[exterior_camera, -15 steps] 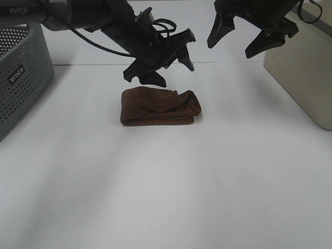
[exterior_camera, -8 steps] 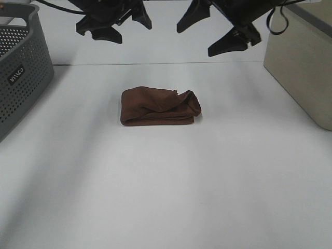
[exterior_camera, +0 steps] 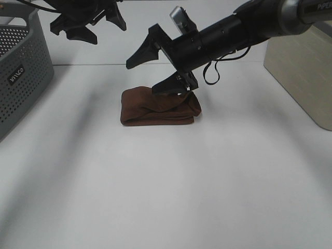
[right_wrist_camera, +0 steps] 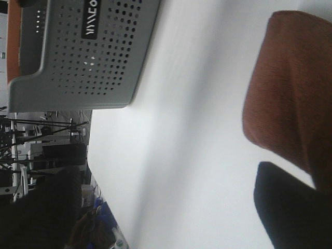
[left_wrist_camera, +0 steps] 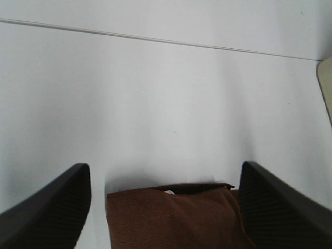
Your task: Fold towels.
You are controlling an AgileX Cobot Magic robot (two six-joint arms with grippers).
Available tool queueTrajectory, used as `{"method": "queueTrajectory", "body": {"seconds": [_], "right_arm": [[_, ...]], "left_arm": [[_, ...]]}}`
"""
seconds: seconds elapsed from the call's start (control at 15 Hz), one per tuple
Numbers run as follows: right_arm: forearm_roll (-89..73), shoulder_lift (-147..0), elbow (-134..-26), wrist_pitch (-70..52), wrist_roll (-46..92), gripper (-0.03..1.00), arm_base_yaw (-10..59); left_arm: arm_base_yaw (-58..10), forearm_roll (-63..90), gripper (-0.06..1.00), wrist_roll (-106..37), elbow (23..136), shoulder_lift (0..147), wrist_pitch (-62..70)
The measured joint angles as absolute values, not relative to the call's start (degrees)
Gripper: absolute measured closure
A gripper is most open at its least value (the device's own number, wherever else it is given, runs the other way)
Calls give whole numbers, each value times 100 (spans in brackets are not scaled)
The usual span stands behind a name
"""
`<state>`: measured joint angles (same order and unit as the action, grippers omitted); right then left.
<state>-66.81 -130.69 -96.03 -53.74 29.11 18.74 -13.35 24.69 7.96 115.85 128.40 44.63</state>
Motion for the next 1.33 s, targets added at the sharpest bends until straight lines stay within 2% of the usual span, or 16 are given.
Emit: {"method": "queueTrajectory", "body": {"seconds": [0.33, 0.73, 1.0, 1.33], "right_arm": [[-6005, -13275, -9609, -5048, 2515, 13, 1725], [-4251, -13224, -9609, -5042, 1427, 13, 1547], [-3260, -12565, -9609, -5065, 894, 13, 1547], [-1845, -11350, -9609, -5833, 0, 13, 1547]], "left_arm": [[-1335, 2469, 20, 796, 11585, 12840, 4486], [-1335, 2464, 20, 791, 11585, 12806, 4670], [-1335, 2103, 20, 544, 11585, 12422, 5065], [-1335, 1261, 20, 516, 11585, 11746, 6457]]}}
